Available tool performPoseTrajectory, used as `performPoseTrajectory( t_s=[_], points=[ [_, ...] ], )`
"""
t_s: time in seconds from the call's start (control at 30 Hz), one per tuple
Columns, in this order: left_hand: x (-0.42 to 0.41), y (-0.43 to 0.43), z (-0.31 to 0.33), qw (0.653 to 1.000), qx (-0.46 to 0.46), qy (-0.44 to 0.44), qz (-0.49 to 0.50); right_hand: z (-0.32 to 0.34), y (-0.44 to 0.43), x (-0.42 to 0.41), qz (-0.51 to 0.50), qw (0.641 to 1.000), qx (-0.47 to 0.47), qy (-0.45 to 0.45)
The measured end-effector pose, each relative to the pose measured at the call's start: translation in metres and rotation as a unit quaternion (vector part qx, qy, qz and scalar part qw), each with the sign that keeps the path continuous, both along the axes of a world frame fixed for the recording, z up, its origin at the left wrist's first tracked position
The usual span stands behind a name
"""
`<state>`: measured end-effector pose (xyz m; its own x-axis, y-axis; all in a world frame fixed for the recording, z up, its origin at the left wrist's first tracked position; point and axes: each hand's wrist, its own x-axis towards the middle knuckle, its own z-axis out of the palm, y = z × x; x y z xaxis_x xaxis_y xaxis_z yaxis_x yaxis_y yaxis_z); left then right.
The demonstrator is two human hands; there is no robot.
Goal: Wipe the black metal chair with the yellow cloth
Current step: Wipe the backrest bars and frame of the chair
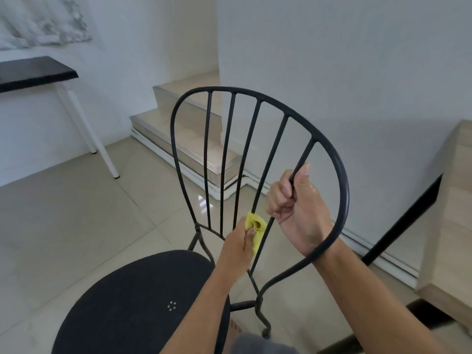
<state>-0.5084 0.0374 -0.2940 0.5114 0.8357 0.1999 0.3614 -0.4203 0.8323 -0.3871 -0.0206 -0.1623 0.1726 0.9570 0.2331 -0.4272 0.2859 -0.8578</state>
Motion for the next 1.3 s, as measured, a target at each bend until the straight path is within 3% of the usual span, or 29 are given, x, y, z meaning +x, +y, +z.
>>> performPoseTrajectory(
  t_s=[0.13,0.7,0.9,1.13,1.3],
  points=[
    [-0.006,-0.006,-0.044,0.996,-0.052,0.073,0.026,-0.002,0.002,0.002,0.004,1.0,0.0,-0.001],
    [-0.021,0.013,-0.023,0.994,-0.032,0.085,0.058,0.0,0.032,-0.007,0.053,0.999,-0.004,-0.005],
    [-0.016,0.03,0.053,0.998,0.06,0.015,0.001,0.001,0.036,-0.008,0.056,0.998,-0.002,0.01],
    [0.011,0.055,0.178,0.992,0.126,0.011,-0.01,0.002,0.035,-0.008,0.043,0.999,-0.025,0.009],
    [0.017,0.051,0.177,0.991,0.127,-0.038,0.007,0.0,0.035,-0.007,0.048,0.999,-0.02,0.002]
  ],
)
